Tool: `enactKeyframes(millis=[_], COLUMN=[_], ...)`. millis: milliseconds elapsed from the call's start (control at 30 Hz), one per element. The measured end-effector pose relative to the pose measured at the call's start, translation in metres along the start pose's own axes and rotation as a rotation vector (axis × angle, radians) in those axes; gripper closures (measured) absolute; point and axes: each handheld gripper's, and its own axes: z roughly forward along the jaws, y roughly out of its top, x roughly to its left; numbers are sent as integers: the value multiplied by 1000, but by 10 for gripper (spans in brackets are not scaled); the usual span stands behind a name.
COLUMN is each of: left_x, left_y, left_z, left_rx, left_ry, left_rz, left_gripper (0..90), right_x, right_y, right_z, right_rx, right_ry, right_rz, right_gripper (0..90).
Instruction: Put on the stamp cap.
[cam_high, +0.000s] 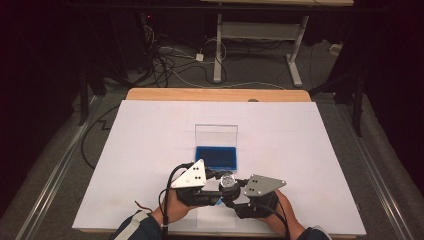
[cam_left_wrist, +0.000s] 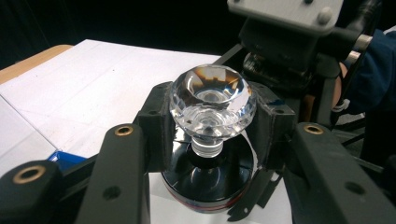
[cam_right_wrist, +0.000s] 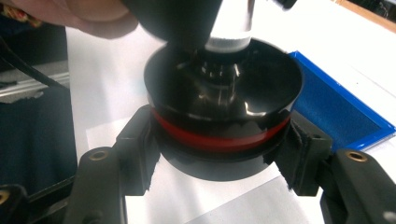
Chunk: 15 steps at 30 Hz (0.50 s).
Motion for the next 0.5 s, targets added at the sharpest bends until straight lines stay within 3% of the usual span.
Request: enactKeyframes(millis=[333,500], left_x=[-1,-1], left_y=[-2,-4], left_z=[1,2], left_rx=[-45,-55], left_ry=[-12,-14], left_rz=[-13,-21], left_gripper=[540,540], right_x=[2,2], right_y=[0,1], right_z=[2,-1], right_rx=[-4,-30], right_ry=[12,5], right_rz=[-1,5], right_gripper=[386,386])
